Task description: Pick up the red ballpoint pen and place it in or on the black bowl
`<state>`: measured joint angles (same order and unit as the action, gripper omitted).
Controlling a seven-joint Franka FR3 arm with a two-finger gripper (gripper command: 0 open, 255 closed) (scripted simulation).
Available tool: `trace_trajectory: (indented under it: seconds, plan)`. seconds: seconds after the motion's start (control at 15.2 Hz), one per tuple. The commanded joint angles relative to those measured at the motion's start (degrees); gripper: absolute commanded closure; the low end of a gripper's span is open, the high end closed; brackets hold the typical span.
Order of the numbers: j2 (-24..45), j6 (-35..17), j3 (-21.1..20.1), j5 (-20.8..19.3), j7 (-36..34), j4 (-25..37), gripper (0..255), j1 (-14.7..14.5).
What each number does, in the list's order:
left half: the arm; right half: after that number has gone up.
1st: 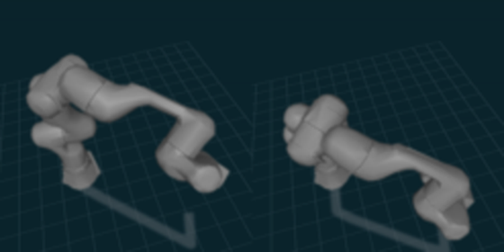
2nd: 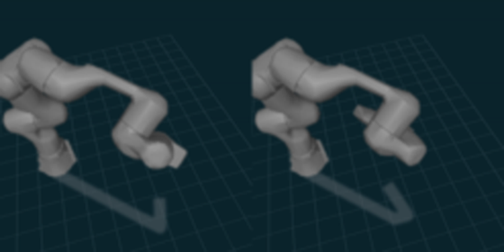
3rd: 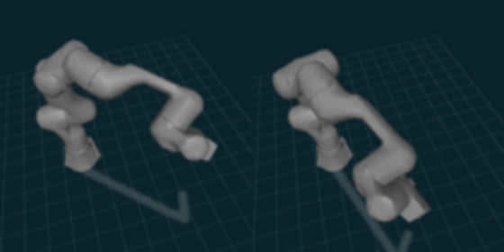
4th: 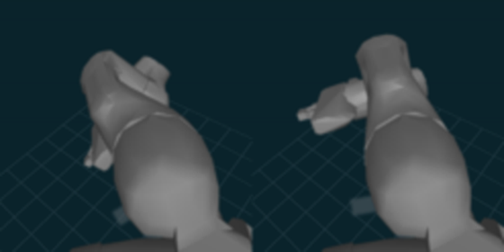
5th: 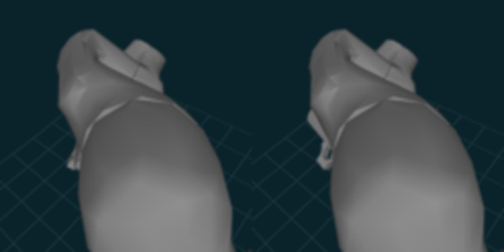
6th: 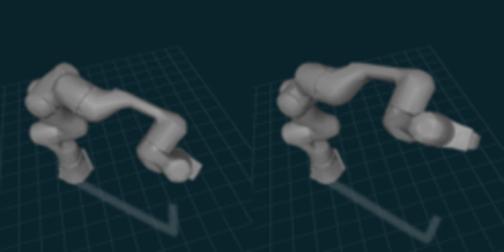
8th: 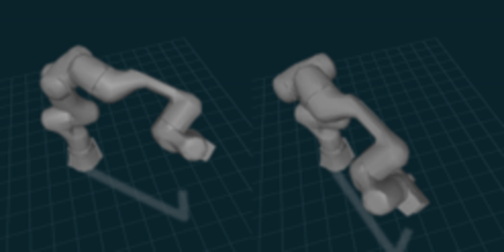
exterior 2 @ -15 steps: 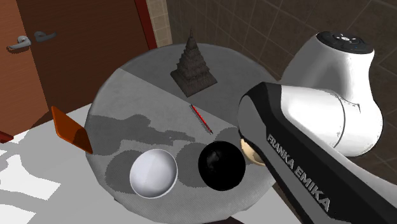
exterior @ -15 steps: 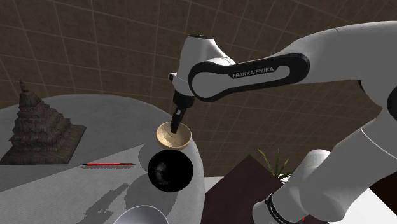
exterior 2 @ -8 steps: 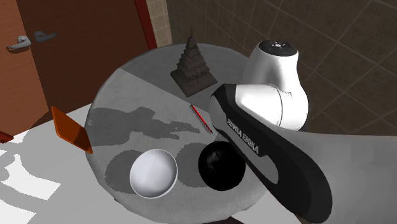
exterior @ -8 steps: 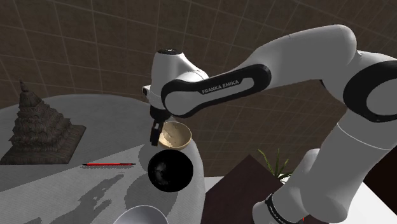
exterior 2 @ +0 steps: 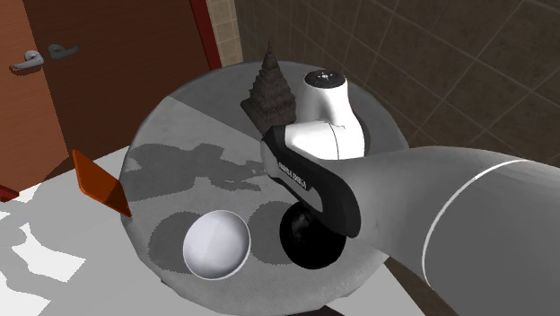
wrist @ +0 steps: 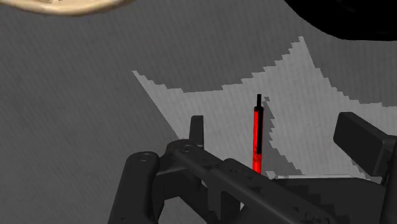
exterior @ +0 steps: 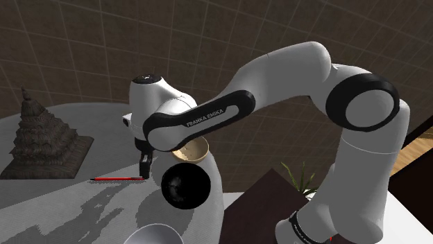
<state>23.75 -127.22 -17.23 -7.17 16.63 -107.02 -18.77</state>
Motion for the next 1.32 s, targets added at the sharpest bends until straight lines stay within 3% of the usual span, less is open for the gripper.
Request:
trace_trajectory:
  seconds: [0.0,0.53,0.99,1.06,1.25]
  plan:
    - [2.9,-0.4,-0.2,-1.2,0.2,2.0,0,-1.2]
    - [6.3,-4.9,0.6,-2.5,-0.7,0.8,0,-1.8]
    - [6.3,-4.9,0.6,-2.5,-0.7,0.8,0,-1.8]
    - [6.3,-4.9,0.6,-2.5,-0.7,0.8,255,-1.8]
    - [6.1,-4.9,0.6,-2.4,-0.6,0.6,255,-1.7]
